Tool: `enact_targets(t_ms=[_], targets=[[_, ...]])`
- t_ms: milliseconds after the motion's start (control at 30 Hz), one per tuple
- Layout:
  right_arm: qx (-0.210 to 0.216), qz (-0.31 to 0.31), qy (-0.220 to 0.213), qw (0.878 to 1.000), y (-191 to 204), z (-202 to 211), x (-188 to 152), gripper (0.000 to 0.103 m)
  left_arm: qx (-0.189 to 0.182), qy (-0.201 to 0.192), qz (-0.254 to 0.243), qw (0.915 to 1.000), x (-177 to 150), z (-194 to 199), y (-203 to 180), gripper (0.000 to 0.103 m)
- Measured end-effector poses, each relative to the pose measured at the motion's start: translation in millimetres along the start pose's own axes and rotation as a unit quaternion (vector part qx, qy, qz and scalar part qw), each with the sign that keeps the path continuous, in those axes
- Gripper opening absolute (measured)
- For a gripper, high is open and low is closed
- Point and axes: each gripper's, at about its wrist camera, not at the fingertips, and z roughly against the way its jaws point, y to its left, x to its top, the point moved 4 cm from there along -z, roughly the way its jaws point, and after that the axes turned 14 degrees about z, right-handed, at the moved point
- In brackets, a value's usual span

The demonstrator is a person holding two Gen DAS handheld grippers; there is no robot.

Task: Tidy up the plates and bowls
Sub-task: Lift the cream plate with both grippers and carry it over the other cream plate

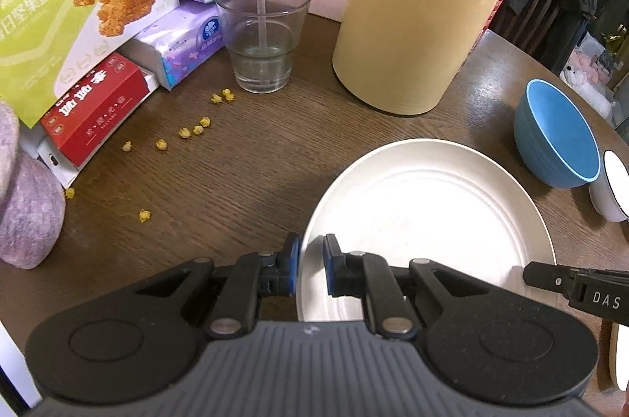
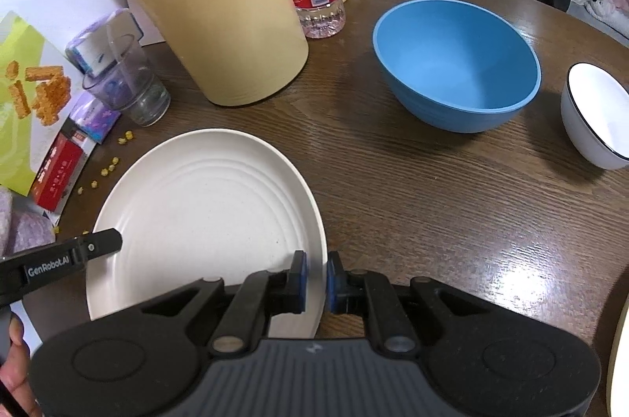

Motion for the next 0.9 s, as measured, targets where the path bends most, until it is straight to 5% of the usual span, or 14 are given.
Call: enact_targets(t_ms=[900], targets=[[-0.004, 0.018, -0.017, 1.0, 29.0, 47.0, -29.1, 0.01, -0.007, -0.019, 0.001, 0.9998, -22.2, 49.7, 19.6, 0.013]])
